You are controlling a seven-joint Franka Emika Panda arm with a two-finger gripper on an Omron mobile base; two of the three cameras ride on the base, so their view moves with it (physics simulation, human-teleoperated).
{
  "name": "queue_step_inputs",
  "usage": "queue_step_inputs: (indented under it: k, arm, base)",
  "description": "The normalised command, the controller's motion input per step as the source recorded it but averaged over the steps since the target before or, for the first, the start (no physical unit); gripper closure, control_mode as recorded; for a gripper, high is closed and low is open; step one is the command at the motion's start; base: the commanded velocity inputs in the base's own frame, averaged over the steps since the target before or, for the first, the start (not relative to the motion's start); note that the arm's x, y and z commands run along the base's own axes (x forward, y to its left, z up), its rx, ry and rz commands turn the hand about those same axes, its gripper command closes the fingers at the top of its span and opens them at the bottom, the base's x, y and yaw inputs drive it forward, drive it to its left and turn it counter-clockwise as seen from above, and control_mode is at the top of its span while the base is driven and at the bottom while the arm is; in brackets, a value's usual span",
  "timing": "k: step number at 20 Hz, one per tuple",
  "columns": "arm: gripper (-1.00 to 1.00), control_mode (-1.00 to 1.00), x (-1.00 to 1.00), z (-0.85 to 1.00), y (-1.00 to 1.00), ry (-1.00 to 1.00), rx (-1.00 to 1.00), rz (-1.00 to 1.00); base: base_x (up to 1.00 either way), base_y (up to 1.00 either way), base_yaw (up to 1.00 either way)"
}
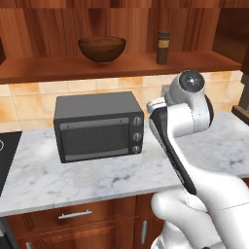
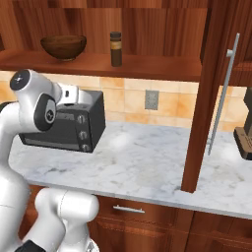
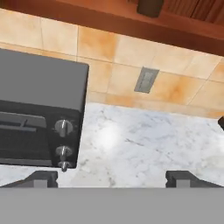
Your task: Take the cinnamon bottle from the cabinet and place it on the dining table, next to the plate with the cupcake. Then take the chocolate from the dining counter and place it on the cupcake plate.
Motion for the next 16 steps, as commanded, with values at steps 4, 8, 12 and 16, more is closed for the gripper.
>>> queue_step_inputs:
  k: [4,8,12,16]
  arm:
    - [-1.0,-1.0,-0.09,0.5,-0.11,-0.35,0.0,-0.07]
    - [-1.0,-1.0,-0.07,0.57,-0.16,-0.11,0.1,-0.04]
    - [-1.0,-1.0,-0.03,0.63,-0.12,0.0,0.12,0.0]
    - [-1.0,-1.0,-0.01,0.63,-0.2,0.0,0.09,0.0]
  base:
    - [0.0,0.0,0.0]
    - [0.0,0.0,0.0]
    - [0.0,0.0,0.0]
    - [0.0,0.0,0.0]
